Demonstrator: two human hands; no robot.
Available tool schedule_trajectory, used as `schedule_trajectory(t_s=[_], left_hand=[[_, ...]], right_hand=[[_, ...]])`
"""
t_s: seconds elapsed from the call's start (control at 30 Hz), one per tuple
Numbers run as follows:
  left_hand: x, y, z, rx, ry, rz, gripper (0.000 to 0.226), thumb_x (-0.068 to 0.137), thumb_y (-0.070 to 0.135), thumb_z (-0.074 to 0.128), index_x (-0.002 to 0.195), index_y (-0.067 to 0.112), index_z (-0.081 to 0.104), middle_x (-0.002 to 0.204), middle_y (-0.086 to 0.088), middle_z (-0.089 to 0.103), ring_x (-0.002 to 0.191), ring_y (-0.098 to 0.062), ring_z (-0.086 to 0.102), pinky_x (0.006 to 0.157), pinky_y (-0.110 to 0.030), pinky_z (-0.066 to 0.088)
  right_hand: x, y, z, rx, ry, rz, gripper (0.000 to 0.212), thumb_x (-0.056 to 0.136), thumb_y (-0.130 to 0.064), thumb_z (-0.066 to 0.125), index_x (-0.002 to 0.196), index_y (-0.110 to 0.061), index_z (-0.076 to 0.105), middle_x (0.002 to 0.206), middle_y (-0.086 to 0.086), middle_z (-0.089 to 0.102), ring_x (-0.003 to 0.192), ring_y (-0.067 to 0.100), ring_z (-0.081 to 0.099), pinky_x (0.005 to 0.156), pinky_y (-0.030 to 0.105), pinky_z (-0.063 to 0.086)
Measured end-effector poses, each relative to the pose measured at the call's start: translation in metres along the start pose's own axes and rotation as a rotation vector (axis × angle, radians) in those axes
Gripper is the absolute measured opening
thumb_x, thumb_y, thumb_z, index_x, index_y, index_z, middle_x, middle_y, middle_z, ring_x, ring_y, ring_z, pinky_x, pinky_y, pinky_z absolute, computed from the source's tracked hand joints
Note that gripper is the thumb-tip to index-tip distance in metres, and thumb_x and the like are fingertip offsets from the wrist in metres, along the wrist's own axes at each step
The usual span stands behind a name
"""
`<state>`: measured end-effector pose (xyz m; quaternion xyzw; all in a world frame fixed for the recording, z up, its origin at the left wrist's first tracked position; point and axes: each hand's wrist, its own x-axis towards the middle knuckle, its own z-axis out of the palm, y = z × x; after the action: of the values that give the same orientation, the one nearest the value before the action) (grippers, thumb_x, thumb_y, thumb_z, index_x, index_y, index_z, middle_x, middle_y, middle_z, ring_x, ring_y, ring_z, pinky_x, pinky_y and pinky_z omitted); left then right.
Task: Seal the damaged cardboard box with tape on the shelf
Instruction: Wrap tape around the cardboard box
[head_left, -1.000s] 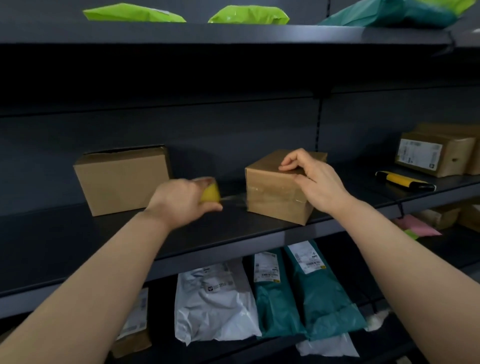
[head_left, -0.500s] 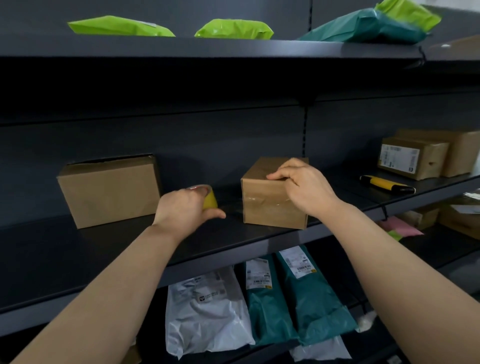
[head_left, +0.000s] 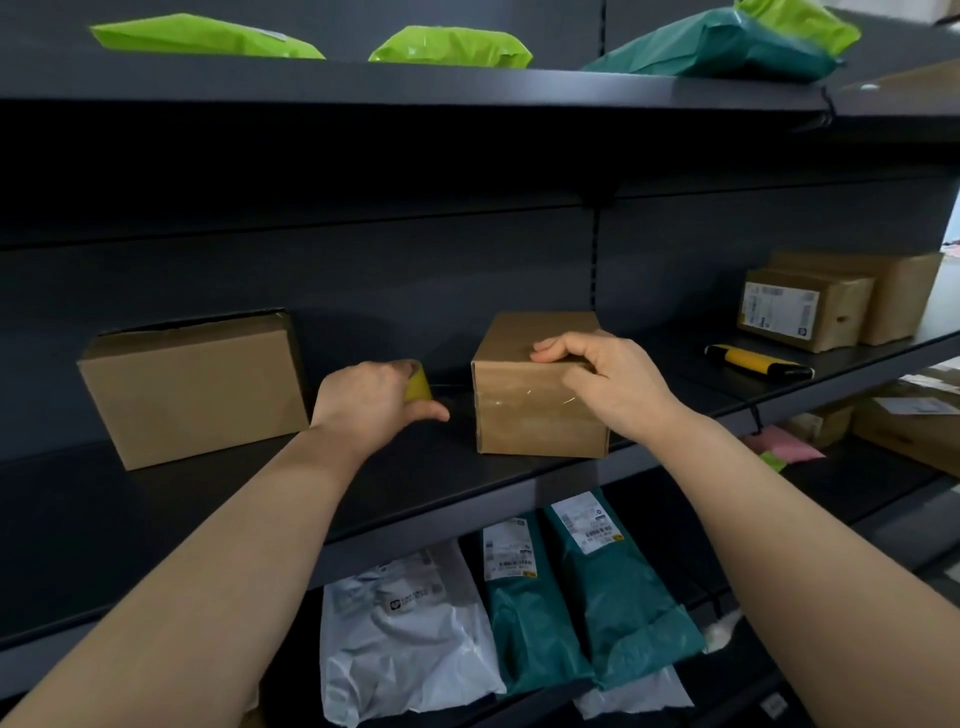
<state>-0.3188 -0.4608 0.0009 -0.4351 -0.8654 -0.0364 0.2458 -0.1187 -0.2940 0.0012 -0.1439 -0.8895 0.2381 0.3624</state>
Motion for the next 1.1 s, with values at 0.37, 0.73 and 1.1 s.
schedule_trajectory(t_s=[0.37,0.73,1.1], left_hand=[[0.012,0.024,0.006,-0.083,-0.044,0.011,0.081,0.073,0.082,0.049,0.129,0.024,0.056,0.113,-0.003,0.068,0.102,-0.023,0.064,0.075,-0.036,0.056],[-0.001,0.049,0.014,-0.065,-0.096,0.130,0.074,0.075,0.080,0.052,0.123,0.024,0.058,0.107,-0.001,0.068,0.096,-0.019,0.065,0.071,-0.032,0.054],[-0.015,0.040,-0.011,-0.387,-0.225,0.289,0.046,0.072,0.073,0.065,0.089,0.034,0.050,0.079,0.015,0.057,0.078,-0.011,0.058,0.060,-0.030,0.038]], right_hand=[[0.010,0.007,-0.027,-0.184,-0.156,0.033,0.044,0.071,-0.011,0.083,0.091,-0.040,0.058,0.123,-0.024,0.058,0.126,0.007,0.050,0.121,0.042,0.006],[0.015,0.009,0.058,-0.787,0.419,-0.168,0.046,0.095,-0.058,0.041,0.092,-0.024,0.071,0.083,-0.003,0.067,0.082,0.021,0.058,0.082,0.041,0.033],[0.020,0.030,0.023,-0.457,0.481,-0.215,0.031,0.084,-0.044,0.044,0.077,-0.024,0.066,0.079,-0.008,0.066,0.077,0.019,0.057,0.082,0.039,0.031]])
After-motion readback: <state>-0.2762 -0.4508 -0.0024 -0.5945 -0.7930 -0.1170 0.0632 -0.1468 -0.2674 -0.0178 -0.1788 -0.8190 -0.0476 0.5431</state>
